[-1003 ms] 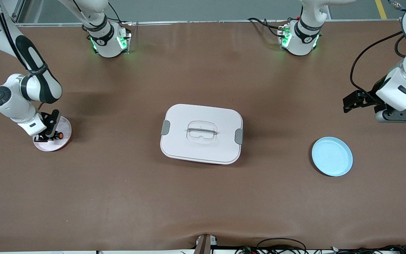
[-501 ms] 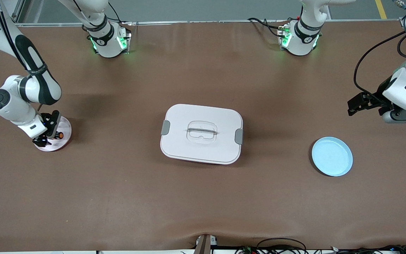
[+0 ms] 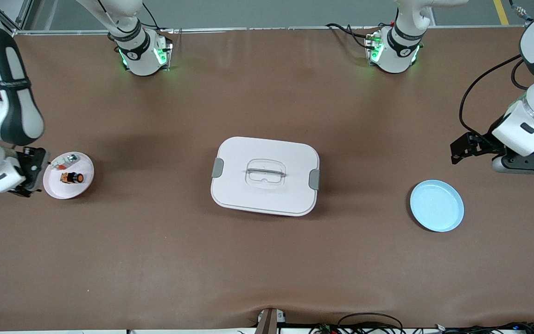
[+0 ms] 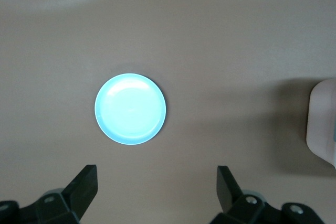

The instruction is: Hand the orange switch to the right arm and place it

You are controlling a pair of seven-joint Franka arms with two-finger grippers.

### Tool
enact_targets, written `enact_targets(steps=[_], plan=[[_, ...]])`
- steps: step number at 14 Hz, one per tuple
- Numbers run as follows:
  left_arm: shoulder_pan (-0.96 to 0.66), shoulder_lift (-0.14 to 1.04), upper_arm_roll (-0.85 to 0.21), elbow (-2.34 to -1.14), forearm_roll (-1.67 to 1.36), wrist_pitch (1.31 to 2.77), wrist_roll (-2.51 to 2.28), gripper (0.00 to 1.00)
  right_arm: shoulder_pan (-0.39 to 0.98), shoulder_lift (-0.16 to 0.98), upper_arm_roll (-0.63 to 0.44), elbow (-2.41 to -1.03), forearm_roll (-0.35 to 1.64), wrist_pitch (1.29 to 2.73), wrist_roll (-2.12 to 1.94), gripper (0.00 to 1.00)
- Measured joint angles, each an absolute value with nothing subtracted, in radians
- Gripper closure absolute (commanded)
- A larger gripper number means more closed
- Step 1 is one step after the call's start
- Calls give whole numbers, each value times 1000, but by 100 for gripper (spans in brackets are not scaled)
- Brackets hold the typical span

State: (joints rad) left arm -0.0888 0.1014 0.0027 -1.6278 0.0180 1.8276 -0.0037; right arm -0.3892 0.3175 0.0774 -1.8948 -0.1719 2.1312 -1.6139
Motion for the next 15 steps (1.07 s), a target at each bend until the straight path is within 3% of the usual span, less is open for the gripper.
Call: enact_targets(steps=[4, 8, 15], plan=[[-89, 106, 15, -1599, 18, 1805, -2, 0, -391, 309, 75, -1705, -130, 1894, -1508, 0], [-89, 100, 15, -1561, 18, 1765, -2, 0, -377, 279, 81, -1649, -125, 1822, -1262, 0], [-74, 75, 19, -1523, 14, 1744, -5, 0, -219, 216, 86, -1509, -41, 1600, -677, 0]])
